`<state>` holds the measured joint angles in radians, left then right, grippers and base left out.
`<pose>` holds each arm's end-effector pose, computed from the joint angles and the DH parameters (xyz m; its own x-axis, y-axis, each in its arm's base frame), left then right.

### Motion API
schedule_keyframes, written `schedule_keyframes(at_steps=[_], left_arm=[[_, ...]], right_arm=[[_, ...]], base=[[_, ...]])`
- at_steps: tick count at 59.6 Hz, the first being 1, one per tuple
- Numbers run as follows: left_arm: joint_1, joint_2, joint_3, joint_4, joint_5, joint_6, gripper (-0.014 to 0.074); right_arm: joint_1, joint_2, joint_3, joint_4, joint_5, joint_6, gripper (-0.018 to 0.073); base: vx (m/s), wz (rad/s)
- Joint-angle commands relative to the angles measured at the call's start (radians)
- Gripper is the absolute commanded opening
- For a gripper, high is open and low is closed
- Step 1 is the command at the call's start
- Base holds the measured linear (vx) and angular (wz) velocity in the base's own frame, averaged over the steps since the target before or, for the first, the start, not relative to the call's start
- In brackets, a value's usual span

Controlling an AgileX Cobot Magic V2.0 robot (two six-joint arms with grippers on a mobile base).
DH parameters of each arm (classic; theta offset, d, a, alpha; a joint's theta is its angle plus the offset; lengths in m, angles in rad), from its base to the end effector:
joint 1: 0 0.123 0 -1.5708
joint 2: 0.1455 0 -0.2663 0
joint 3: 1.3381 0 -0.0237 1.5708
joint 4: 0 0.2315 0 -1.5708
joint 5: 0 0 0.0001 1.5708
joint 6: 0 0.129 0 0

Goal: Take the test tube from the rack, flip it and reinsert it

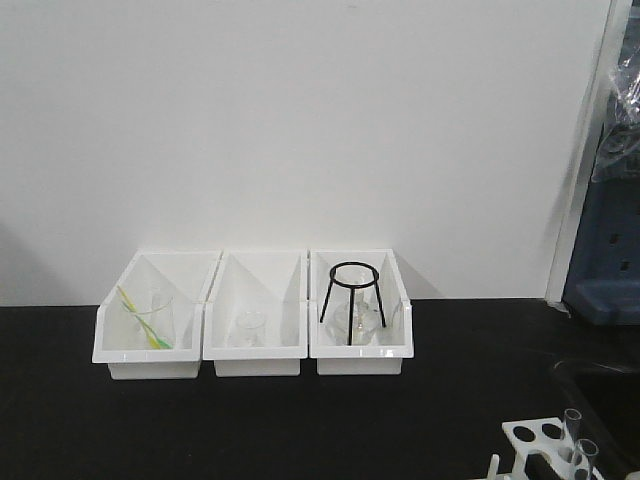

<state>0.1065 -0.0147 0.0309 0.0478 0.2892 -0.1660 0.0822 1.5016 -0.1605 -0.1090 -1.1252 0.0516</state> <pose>0.0904 0.0114 0.1698 -0.1991 -0.1418 -0.9697 -0.1444 0.9829 -0.1141 0.2404 0.0325 0.1591 -0.1310 -0.0063 -0.9914 -0.1781 0.9839 0.0173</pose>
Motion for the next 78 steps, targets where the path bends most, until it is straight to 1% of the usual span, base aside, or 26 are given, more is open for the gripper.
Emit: schedule_keyframes(at_steps=[1,11,14,17,19,23,24,25,27,30,33,44,53,57,59,63,66,67,69,75,78], left_arm=[[-0.007,-0.003,0.002,-0.004,-0.087,0.000,-0.0006],[-0.007,-0.003,0.002,-0.004,-0.087,0.000,-0.0006],[-0.007,-0.003,0.002,-0.004,-0.087,0.000,-0.0006],[-0.007,-0.003,0.002,-0.004,-0.087,0.000,-0.0006],[-0.007,-0.003,0.002,-0.004,-0.087,0.000,-0.0006],[-0.007,-0.003,0.002,-0.004,-0.087,0.000,-0.0006],[-0.007,-0.003,0.002,-0.004,-0.087,0.000,-0.0006],[-0.007,-0.003,0.002,-0.004,-0.087,0.000,-0.0006],[-0.007,-0.003,0.002,-0.004,-0.087,0.000,-0.0006],[-0.007,-0.003,0.002,-0.004,-0.087,0.000,-0.0006],[-0.007,-0.003,0.002,-0.004,-0.087,0.000,-0.0006],[-0.007,-0.003,0.002,-0.004,-0.087,0.000,-0.0006],[-0.007,-0.003,0.002,-0.004,-0.087,0.000,-0.0006],[-0.007,-0.003,0.002,-0.004,-0.087,0.000,-0.0006],[-0.007,-0.003,0.002,-0.004,-0.087,0.000,-0.0006],[-0.007,-0.003,0.002,-0.004,-0.087,0.000,-0.0006],[-0.007,-0.003,0.002,-0.004,-0.087,0.000,-0.0006],[-0.007,-0.003,0.002,-0.004,-0.087,0.000,-0.0006],[-0.007,-0.003,0.002,-0.004,-0.087,0.000,-0.0006],[-0.007,-0.003,0.002,-0.004,-0.087,0.000,-0.0006],[-0.007,-0.003,0.002,-0.004,-0.087,0.000,-0.0006]], right_arm=[[-0.001,0.005,-0.047,-0.006,-0.216,0.001,0.0529],[-0.001,0.050,-0.067,-0.006,-0.216,0.001,0.0522],[-0.001,0.055,-0.067,-0.006,-0.216,0.001,0.0502],[-0.001,0.058,-0.067,-0.006,-0.216,0.001,0.0456],[-0.001,0.058,-0.067,-0.006,-0.216,0.000,0.0412],[-0.001,0.058,-0.067,-0.005,-0.216,-0.003,0.0296],[-0.001,0.058,-0.067,-0.005,-0.216,-0.003,0.0283],[-0.001,0.058,-0.067,-0.005,-0.216,-0.003,0.0228],[-0.001,0.058,-0.067,-0.005,-0.216,-0.003,0.0174],[-0.001,0.058,-0.067,-0.007,-0.216,-0.003,0.0065],[-0.001,0.058,-0.067,-0.008,-0.216,-0.003,-0.0017],[-0.001,0.041,-0.067,-0.008,-0.216,-0.003,-0.0013],[-0.001,-0.068,-0.067,-0.010,-0.186,0.022,-0.0011],[-0.001,-0.139,-0.080,-0.008,-0.119,0.046,-0.0012],[-0.001,-0.184,-0.096,-0.008,-0.054,0.057,-0.0012],[-0.001,-0.279,-0.146,-0.022,0.110,0.061,-0.0012],[-0.001,-0.342,-0.195,-0.037,0.260,0.066,-0.0012],[-0.001,-0.360,-0.203,-0.039,0.279,0.066,-0.0012],[-0.001,-0.401,-0.254,-0.046,0.394,0.068,-0.0012],[-0.001,-0.493,-0.390,-0.041,0.637,0.073,-0.0012],[-0.001,-0.518,-0.457,-0.041,0.737,0.073,-0.0012]], base=[[0.00,0.00],[0.00,0.00],[0.00,0.00],[0.00,0.00],[0.00,0.00],[0.00,0.00],[0.00,0.00],[0.00,0.00],[0.00,0.00],[0.00,0.00],[0.00,0.00],[0.00,0.00],[0.00,0.00],[0.00,0.00],[0.00,0.00],[0.00,0.00],[0.00,0.00],[0.00,0.00],[0.00,0.00],[0.00,0.00],[0.00,0.00]])
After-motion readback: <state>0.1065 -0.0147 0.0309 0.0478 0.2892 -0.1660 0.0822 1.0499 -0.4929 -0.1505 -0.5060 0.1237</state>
